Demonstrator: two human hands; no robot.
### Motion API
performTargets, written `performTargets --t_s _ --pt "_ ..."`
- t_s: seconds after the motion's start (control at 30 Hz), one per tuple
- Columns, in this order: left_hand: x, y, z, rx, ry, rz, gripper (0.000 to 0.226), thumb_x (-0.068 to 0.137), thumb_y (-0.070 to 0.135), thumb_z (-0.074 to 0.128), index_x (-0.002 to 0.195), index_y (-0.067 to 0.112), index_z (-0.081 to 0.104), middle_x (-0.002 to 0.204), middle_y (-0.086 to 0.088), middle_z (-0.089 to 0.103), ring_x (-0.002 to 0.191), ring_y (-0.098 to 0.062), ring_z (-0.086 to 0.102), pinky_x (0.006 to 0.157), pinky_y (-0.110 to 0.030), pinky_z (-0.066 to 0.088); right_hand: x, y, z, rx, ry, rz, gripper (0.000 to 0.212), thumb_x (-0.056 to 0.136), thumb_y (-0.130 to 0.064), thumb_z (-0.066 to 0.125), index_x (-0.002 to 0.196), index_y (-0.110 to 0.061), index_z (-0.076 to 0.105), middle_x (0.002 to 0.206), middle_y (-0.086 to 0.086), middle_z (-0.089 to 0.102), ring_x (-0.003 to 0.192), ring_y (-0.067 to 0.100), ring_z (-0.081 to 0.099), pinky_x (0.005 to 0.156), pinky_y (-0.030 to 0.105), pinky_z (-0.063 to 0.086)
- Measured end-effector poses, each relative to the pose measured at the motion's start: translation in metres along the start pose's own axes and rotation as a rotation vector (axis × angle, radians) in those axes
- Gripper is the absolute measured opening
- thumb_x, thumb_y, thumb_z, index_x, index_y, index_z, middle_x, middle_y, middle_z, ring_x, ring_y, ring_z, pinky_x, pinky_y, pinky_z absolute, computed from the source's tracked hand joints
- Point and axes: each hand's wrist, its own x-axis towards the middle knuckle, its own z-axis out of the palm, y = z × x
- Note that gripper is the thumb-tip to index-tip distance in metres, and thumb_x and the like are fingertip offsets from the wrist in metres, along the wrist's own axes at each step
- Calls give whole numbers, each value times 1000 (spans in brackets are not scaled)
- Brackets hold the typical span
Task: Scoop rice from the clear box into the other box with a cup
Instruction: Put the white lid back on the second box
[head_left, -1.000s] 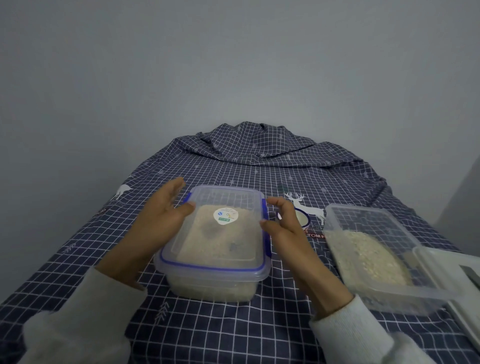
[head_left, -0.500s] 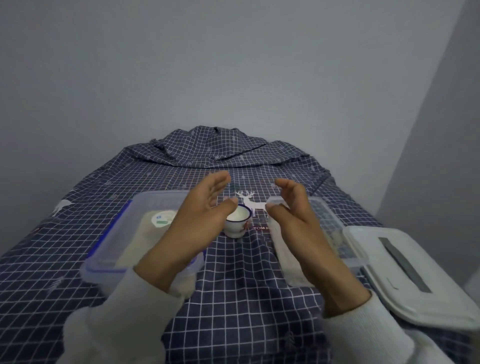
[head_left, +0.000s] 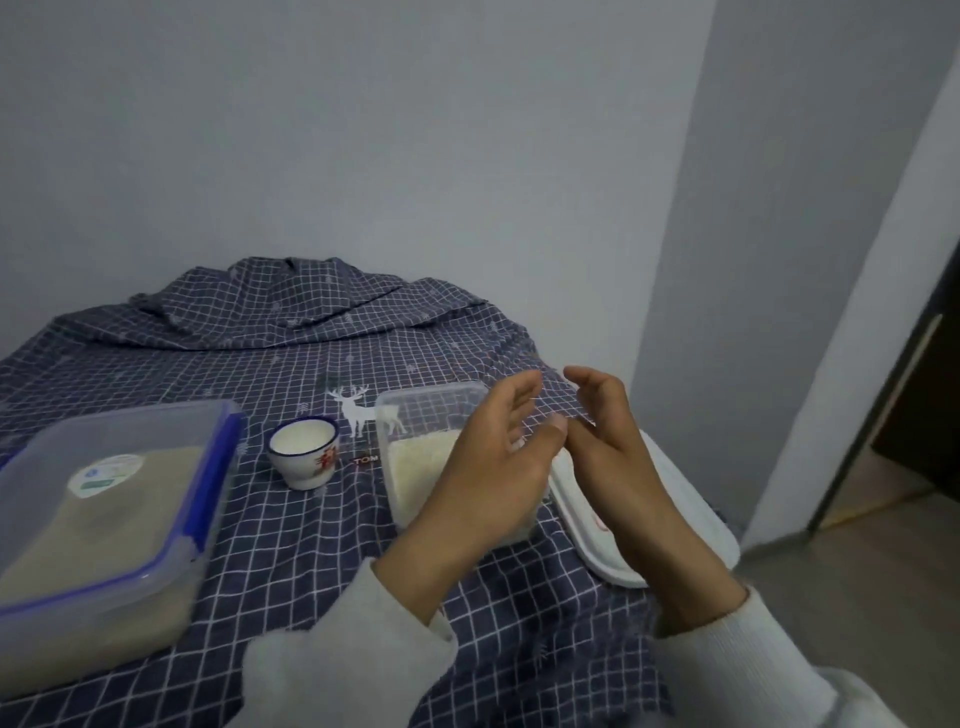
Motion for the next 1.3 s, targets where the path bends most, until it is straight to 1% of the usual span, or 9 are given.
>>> performTargets --t_s 0.1,0.2,0.3,0.37,0.43,0.53,0.63,0.8,1.3 --pt "4 -7 31 -20 -38 -20 44 95 30 51 138 31 41 143 14 43 128 4 39 109 -30 32 -2 14 -25 -44 46 13 40 96 -20 49 130 -40 40 116 -38 40 91 -41 37 75 7 38" --pt "8 -17 58 -33 -76 -49 44 95 35 48 138 33 39 144 15 41 131 1 36 110 -32 31 -2 32 -49 -88 100 41 40 96 -21 50 130 -40 41 117 -32 45 98 -30 46 84 15 40" --pt "9 -29 80 8 -94 -92 49 93 46 45 140 38 35 148 14 37 133 -3 34 107 -37 35 -4 48 -69 -136 146 57 37 97 -22 51 129 -36 42 115 -32 47 95 -31 46 73 -1 41" --pt "9 -39 91 54 -101 -120 51 92 52 43 141 41 32 149 14 34 129 -3 34 100 -28 33 -7 59 -81 -182 165 83 37 97 -23 51 130 -36 41 111 -39 41 90 -37 41 65 -6 38" --pt "8 -51 97 100 -100 -145 53 91 54 40 141 42 29 150 14 32 127 -4 33 93 -26 30 -9 72 -93 -235 183 120 38 97 -24 52 131 -37 40 109 -42 37 92 -30 41 65 0 36" --pt "10 -67 101 161 -75 -157 53 93 51 40 143 40 26 153 13 25 138 -10 23 104 -32 26 -12 91 -106 -269 216 174 36 96 -22 52 127 -38 42 107 -41 36 94 -18 39 74 8 31" --pt "12 -80 105 229 -76 -185 58 93 49 39 146 36 20 158 12 10 145 -9 -3 116 -45 10 -13 107 -116 -325 230 224 40 95 -20 53 133 -30 43 122 -21 42 109 3 41 88 25 33" --pt "16 -98 111 360 -101 -251 64 92 52 37 148 31 15 159 9 -6 142 -16 -22 116 -51 -3 -12 128 -127 -400 219 298 45 94 -25 53 137 -28 40 136 -10 41 113 14 45 87 32 38" --pt "18 -95 113 375 -88 -291 65 90 50 43 146 32 17 160 8 4 144 -21 -14 114 -49 -4 -14 144 -137 -420 117 452 36 91 -33 51 126 -34 44 120 -11 56 108 14 56 96 47 50"
